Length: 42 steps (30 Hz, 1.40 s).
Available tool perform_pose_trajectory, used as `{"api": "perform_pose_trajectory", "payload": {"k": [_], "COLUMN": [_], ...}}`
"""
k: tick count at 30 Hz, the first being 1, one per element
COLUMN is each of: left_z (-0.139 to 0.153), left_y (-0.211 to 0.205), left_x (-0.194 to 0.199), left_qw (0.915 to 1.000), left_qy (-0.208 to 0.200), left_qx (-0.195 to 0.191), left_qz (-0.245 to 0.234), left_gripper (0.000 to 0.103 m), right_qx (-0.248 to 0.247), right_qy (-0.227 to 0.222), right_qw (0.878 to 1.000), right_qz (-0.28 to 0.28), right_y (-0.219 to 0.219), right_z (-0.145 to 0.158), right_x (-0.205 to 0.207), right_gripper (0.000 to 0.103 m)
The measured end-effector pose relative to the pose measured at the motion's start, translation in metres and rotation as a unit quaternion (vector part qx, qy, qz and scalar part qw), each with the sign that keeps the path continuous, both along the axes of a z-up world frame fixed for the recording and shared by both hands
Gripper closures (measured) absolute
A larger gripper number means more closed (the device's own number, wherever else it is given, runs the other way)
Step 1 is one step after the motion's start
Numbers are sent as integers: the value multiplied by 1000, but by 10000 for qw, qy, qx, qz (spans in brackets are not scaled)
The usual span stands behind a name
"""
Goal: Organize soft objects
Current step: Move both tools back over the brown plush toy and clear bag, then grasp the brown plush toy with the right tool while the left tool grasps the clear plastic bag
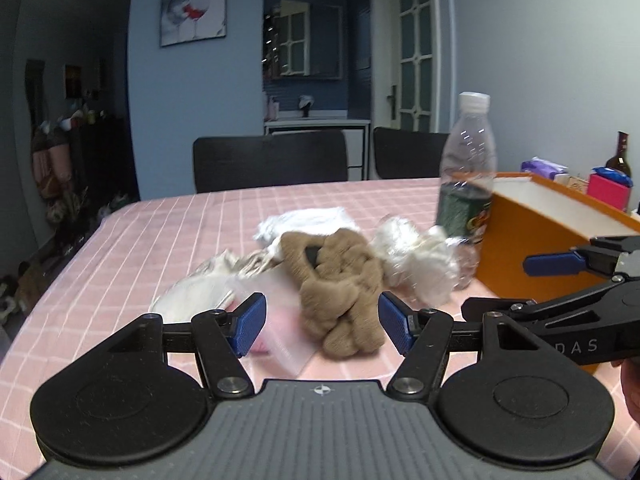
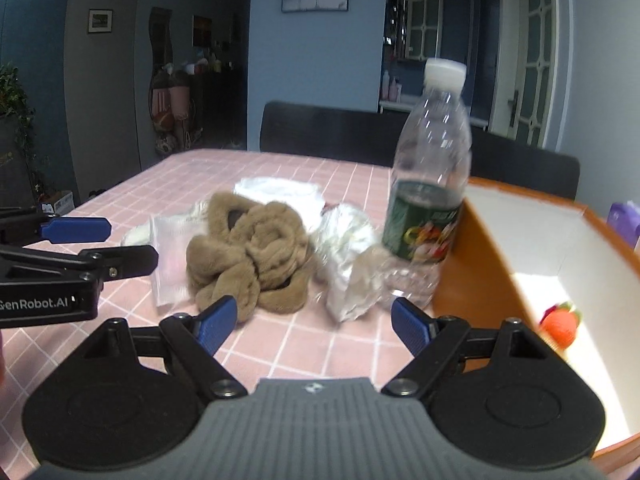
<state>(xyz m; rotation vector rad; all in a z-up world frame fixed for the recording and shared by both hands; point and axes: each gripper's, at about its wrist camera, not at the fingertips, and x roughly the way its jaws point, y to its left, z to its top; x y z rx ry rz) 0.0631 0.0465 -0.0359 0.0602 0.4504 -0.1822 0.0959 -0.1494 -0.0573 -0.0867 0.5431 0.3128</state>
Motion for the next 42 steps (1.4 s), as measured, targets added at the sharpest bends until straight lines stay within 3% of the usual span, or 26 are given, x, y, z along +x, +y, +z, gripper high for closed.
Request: {"api": "perform_pose_trajectory", "payload": {"k": [7,11,16,22,24,26,29,33,35,38,39,42], "left_z": [-18,-24,-30,-32,-33,-35,-36,-37,-37,-37,-36,-32], "left_y": [9,11,13,18,23,27,31,33,35,38,37,35], "left_x": [12,21,33,48,53,57,62,66,67,67,65,57], "left_qw": [9995,9983,9976,9971,9968,9962,9961,9955,9946,9935,9935,9939], "left_qy": [259,486,591,703,760,832,872,951,1030,1097,1092,1050], "left_qx": [90,52,182,240,248,242,130,-42,-144,-303,-318,-341], "left_qz": [-180,-319,-327,-173,-77,-34,-17,-13,24,18,2,-29], "left_gripper": [27,27,21,23,30,49,68,81,93,97,97,99], "right_qx": [-84,-71,-58,6,57,55,-77,-142,-213,-205,-164,6], "right_qy": [334,516,586,573,556,519,452,482,430,483,579,626], "right_qw": [9994,9986,9983,9982,9981,9979,9972,9950,9949,9953,9949,9950], "right_qz": [-85,-93,-7,185,273,383,583,863,883,816,805,782], "right_y": [9,13,18,27,30,37,49,65,72,78,78,70], "right_z": [-18,-25,-29,-25,-21,-19,-18,-22,-26,-32,-34,-32], "right_x": [16,28,41,52,54,54,51,52,54,65,68,67], "right_gripper": [21,31,33,36,36,36,39,43,48,55,68,83]}}
